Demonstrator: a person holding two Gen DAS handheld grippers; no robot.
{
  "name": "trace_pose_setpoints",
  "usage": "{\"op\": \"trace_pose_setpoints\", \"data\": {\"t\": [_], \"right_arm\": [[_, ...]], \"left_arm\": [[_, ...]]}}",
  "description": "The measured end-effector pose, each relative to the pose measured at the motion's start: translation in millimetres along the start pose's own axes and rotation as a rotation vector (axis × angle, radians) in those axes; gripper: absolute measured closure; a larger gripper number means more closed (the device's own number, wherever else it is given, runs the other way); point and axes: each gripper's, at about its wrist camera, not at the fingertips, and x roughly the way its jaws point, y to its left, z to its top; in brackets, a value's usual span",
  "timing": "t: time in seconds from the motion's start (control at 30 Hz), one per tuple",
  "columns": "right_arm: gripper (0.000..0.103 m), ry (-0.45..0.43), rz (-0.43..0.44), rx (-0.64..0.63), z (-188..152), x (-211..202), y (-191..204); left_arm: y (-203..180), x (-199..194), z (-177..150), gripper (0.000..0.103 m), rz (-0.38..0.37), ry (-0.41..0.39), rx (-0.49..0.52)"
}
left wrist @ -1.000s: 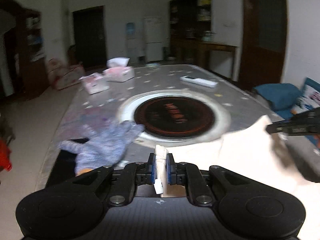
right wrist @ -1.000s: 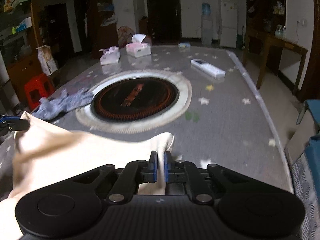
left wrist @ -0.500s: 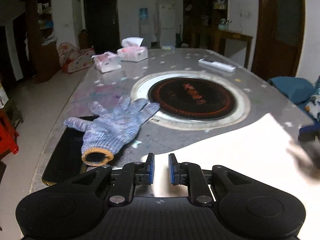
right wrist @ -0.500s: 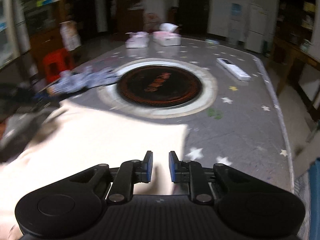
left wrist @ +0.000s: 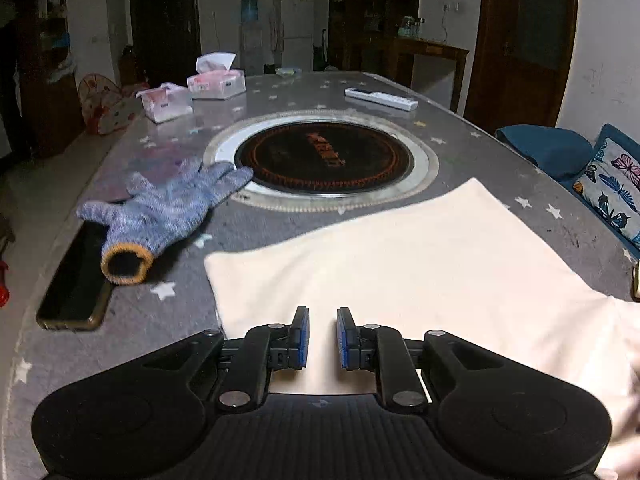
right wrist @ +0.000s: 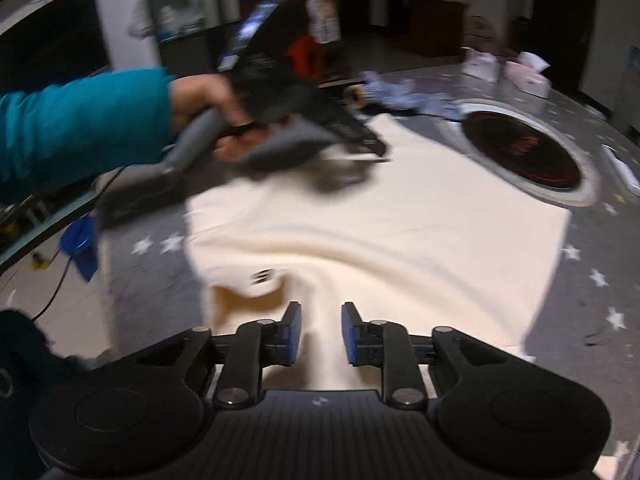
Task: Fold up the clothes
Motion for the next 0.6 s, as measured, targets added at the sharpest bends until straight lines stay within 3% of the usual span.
{"op": "trace_pose_setpoints", "data": {"t": [0.1,0.23,0.3,0.37,0.6], "right_arm": [[0.080,0.012,0.045,-0.065,-5,-1,25],[0.083,0.009,0.017,-0.130,-4,17,35],[0.096,0.004,0.008,-0.137,-4,23,36],[0.101,0.003,-0.015,-0.121,-6,21,35],[0.101,0.030,0.065,-0.106,-17,-9,41]], "left_arm": [[-1,1,-3,0.086,0.003,-0.004,0.005],[1,2,-3,0.085,0.001,-0.005,-0.003],[1,2,-3,0.085,0.003,-0.006,-0.003],[2,2,-4,0.084,0.005,-0.009,-0.004],[5,3,-5,0.079,0.021,-0.018,-0.012]]}}
